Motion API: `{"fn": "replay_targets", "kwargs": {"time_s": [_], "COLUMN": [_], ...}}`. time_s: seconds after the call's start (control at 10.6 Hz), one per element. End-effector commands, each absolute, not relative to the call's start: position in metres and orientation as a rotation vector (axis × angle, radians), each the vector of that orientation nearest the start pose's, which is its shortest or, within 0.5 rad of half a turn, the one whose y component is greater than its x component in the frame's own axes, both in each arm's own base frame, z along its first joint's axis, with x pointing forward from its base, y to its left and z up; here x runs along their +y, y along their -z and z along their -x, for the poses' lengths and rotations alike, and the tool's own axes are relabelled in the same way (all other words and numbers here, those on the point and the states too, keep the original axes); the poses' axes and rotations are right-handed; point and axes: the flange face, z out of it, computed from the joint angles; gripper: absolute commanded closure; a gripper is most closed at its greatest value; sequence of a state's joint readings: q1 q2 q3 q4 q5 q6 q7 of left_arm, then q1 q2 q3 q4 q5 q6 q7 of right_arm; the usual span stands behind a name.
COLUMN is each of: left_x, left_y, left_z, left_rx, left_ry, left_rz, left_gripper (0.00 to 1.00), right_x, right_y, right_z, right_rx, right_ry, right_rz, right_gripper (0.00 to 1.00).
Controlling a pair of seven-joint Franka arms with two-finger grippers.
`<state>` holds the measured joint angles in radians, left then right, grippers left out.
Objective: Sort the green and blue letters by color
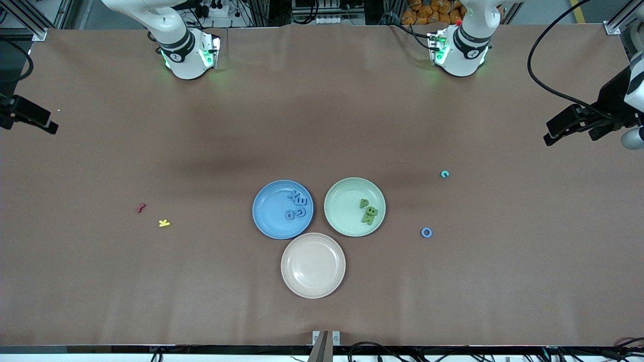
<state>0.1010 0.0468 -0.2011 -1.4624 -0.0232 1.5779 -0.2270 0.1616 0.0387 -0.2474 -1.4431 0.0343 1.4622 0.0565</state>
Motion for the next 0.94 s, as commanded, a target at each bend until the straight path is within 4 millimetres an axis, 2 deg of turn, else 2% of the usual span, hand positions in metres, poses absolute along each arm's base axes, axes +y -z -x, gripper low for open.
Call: {"fn": "replay_targets", "kwargs": {"time_s": [0.0,0.85], "left_x": [-0.054,-0.054], "left_y": [-0.652,-0.652], "left_z": [-0.567,-0.564], "left_rx": [-0.058,-0.02], "left_ry": [0.028,0.01], "left_rz": [3.204,3.154], "left_gripper": [0.0,0.0], "right_x": [-0.043,-0.031], "right_y": [-0.645,-0.642], "right_z": [-0.549,-0.557], "right_rx": [0.243,0.194], "right_ry": [0.007,0.046], "right_rz": [3.099,3.104], "right_gripper": [0.0,0.0]}}
